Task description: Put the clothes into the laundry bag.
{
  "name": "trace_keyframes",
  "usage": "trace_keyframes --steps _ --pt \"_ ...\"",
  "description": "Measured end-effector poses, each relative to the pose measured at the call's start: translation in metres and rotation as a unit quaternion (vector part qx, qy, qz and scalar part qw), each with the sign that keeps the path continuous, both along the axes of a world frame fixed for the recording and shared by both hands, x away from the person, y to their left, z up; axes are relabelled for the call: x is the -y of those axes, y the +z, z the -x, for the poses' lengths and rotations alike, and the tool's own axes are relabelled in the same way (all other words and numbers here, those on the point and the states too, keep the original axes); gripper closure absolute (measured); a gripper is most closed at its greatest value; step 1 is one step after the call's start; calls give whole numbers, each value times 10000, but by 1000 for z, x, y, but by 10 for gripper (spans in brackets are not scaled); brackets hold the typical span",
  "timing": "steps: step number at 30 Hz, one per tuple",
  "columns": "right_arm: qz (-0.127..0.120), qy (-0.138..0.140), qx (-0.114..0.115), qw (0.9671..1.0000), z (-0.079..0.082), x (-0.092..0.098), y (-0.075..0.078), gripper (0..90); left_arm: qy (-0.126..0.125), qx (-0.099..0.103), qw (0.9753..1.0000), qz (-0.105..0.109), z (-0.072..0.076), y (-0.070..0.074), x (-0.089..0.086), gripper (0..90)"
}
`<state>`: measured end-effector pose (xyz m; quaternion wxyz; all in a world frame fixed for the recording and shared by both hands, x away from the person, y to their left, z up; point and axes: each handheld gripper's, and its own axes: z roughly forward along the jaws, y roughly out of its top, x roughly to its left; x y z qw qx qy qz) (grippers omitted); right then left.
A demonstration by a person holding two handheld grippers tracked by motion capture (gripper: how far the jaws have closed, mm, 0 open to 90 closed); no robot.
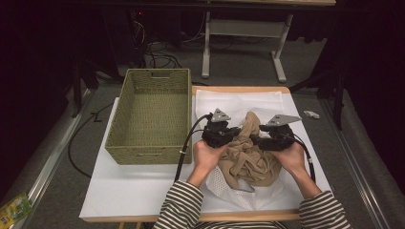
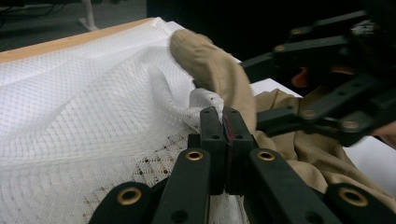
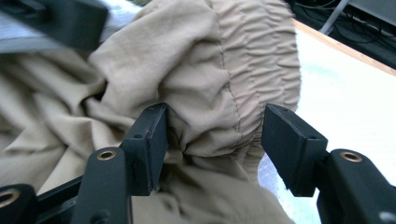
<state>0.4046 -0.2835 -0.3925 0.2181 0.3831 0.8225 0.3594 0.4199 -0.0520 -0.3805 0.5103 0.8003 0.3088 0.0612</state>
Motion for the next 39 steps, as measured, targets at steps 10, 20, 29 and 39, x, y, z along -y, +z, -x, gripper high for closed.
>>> trace_keyframes --steps 10,20,29,39 --pt "252 347 120 9990 1 -8 -1 894 72 -7 10000 46 -2 0 -3 894" --pt "244 1116 357 9928 50 -4 3 899 287 -22 9995 101 -10 8 -8 894" --pt "673 1519 88 9861 49 -38 -10 900 22 164 9993 320 0 25 -1 894" --pt "493 604 -234 9967 -2 -42 -32 837 -42 101 9998 140 1 14 5 894"
